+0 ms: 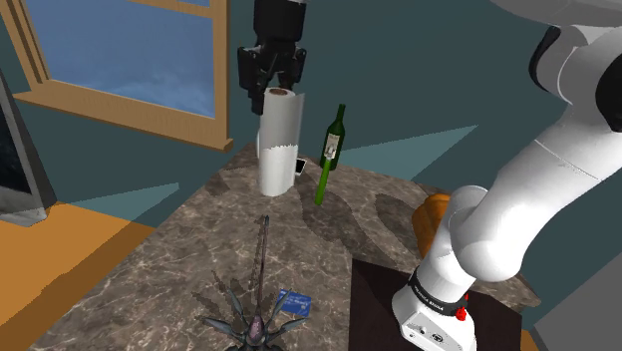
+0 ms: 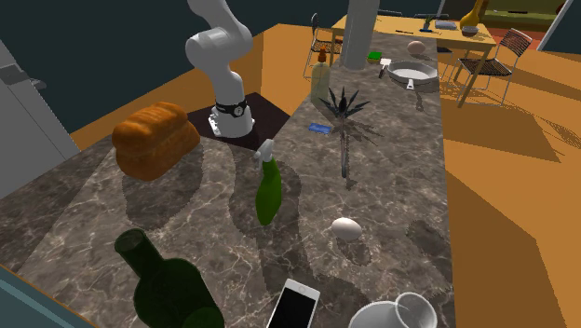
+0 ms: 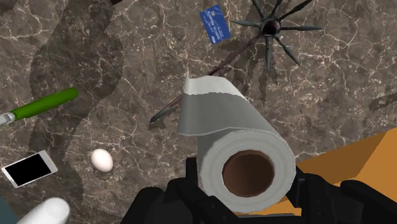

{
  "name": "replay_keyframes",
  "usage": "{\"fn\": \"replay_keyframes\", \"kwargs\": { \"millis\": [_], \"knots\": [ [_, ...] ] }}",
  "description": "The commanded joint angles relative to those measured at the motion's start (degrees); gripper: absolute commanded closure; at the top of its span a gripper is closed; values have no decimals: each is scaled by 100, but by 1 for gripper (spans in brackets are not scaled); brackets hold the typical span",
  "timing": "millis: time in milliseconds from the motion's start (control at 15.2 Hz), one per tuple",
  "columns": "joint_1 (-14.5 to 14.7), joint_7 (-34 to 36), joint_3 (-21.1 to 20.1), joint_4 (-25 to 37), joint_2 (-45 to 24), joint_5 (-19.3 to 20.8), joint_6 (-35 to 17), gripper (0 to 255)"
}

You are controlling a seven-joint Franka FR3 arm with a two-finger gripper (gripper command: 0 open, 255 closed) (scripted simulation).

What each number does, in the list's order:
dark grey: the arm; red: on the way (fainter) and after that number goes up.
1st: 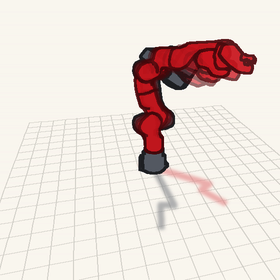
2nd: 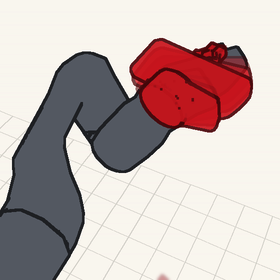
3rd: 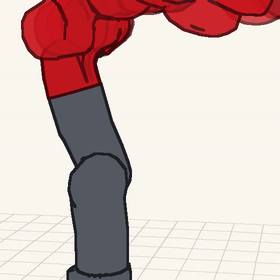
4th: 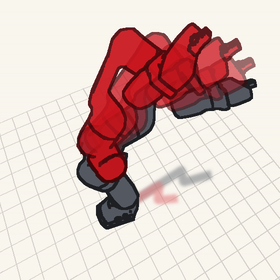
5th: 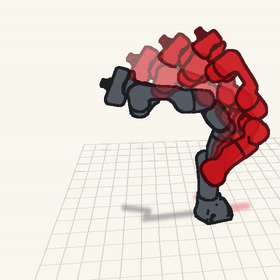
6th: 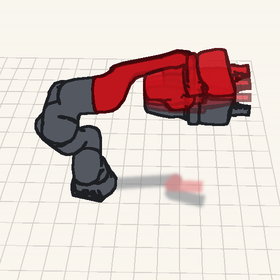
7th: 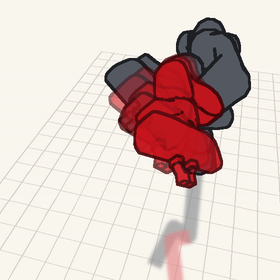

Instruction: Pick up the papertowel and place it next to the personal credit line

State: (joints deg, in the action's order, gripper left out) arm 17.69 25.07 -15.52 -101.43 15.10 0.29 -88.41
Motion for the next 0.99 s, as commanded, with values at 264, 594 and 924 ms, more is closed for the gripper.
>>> {"fn": "replay_keyframes", "kwargs": {
  "millis": [264, 594, 924],
  "knots": [
    [296, 934, -612, 646, -573, 72, 132, 255],
    [372, 1136, -731, 494, -648, 85, -81, 255],
    [376, 1128, -720, -5, -542, 46, -483, 255]
  ]
}}
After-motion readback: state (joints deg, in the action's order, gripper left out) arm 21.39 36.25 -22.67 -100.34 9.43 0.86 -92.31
